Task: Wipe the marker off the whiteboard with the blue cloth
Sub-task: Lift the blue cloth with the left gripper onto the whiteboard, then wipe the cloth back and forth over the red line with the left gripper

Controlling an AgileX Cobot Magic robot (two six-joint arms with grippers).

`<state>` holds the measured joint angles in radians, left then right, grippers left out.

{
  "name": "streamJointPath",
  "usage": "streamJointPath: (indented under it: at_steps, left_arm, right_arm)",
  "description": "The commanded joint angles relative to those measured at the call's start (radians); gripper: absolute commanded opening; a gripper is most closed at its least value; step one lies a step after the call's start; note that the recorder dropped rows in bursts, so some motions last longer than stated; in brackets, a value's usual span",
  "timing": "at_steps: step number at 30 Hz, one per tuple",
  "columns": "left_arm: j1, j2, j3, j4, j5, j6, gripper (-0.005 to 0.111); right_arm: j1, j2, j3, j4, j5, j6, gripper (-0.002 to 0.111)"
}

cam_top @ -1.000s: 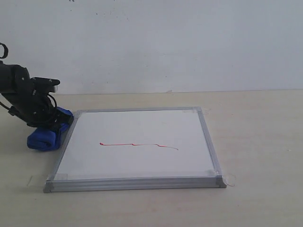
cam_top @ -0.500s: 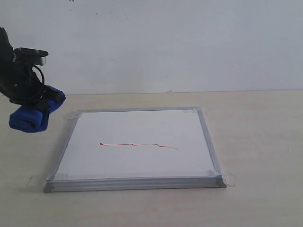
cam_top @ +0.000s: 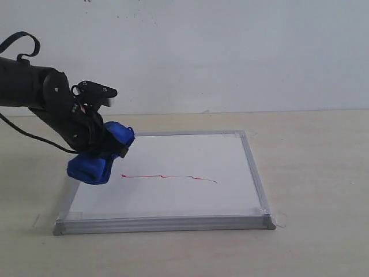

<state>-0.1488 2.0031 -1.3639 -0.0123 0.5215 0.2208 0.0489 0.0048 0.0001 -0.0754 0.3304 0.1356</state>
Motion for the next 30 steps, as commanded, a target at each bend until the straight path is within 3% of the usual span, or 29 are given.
streamJointPath:
  at_steps: [1,13,19,30]
  left_arm:
    - [-0.011,0.018,0.015,0.002,-0.084,-0.034,0.004]
    - [-0.011,0.16,0.015,0.002,-0.204,-0.034,0.004]
    - [-0.039,0.16,0.015,-0.022,-0.194,-0.022,0.004]
    - [-0.198,0.166,0.015,-0.02,-0.132,-0.017,0.004]
  right_arm:
    - [-0.008,-0.005,0.0,-0.006,-0.008,0.0,0.0]
    - [-0.008,-0.005,0.0,-0.006,-0.008,0.0,0.0]
    - [-0.008,-0.005,0.0,-0.006,-0.008,0.0,0.0]
    - [-0.008,-0.005,0.0,-0.006,-0.005,0.0,0.0]
